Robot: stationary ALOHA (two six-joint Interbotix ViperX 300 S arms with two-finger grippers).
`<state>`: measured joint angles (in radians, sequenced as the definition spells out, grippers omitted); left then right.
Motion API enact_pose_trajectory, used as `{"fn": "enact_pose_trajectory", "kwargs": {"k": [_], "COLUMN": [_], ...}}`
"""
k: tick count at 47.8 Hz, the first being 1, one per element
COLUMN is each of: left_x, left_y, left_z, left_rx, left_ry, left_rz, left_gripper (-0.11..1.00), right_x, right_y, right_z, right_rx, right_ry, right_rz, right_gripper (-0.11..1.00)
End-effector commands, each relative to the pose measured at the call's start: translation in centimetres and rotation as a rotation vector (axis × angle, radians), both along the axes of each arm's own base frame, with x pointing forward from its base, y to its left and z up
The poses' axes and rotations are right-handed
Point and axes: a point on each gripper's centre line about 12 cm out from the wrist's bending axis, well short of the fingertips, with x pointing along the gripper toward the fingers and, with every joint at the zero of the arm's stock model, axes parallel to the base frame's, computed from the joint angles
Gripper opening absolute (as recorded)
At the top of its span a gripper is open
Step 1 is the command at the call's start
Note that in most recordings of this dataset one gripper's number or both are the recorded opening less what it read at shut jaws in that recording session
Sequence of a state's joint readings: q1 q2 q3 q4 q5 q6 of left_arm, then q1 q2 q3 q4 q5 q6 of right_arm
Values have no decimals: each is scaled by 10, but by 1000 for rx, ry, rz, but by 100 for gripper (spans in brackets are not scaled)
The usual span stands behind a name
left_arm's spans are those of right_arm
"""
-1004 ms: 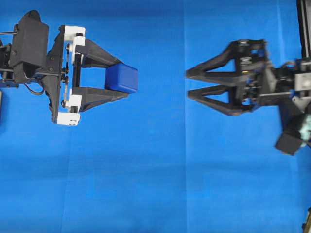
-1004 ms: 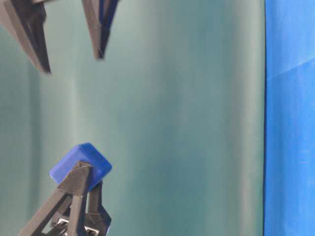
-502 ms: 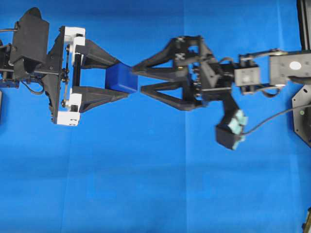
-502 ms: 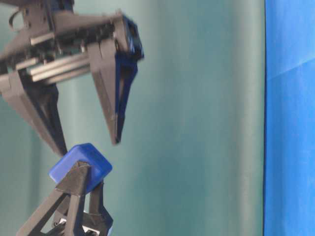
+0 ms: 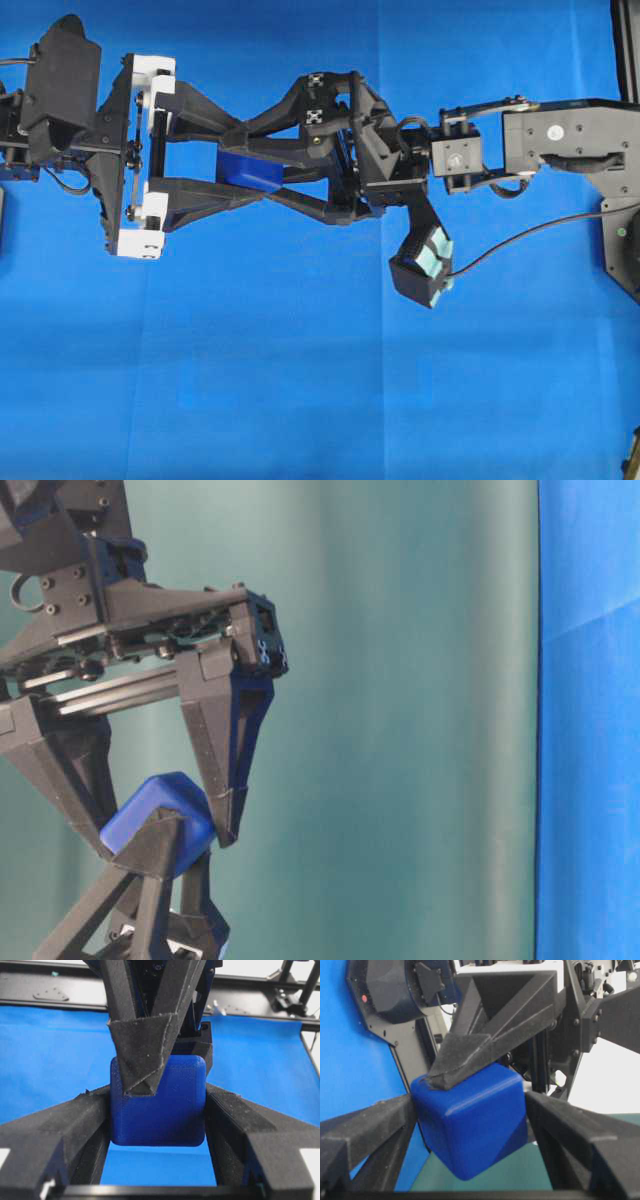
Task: Handover the blue block to the right arm after grasping it with the left arm, then place it in the designated position.
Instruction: 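Close the right gripper on the cube beside the left gripper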
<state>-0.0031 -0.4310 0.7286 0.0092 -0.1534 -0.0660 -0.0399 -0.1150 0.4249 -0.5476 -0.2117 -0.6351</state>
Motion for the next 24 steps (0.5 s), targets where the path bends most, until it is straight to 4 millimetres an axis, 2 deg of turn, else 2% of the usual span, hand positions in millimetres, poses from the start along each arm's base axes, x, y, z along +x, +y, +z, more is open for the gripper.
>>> {"fn": "enact_pose_trajectory", "kwargs": {"k": [1, 6, 9, 17, 24], "left_x": [-2, -2, -2, -2, -2], "left_y": [0, 0, 0, 0, 0], "left_z": [13, 14, 14, 14, 14], "left_rx": [-3, -3, -3, -2, 0], "left_ry": [-40, -43, -43, -44, -46], "left_rz": [1, -1, -1, -1, 0], "left_gripper": [49, 49, 49, 48, 48], "right_x": [1, 1, 0, 0, 0], "right_y": [1, 1, 0, 2, 2], "right_z": [17, 18, 16, 16, 16], "right_rx": [1, 2, 2, 7, 8], "right_ry": [-46, -46, -34, -16, -17], "right_rz": [5, 5, -3, -9, -11], "right_gripper": [94, 94, 90, 49, 48]}}
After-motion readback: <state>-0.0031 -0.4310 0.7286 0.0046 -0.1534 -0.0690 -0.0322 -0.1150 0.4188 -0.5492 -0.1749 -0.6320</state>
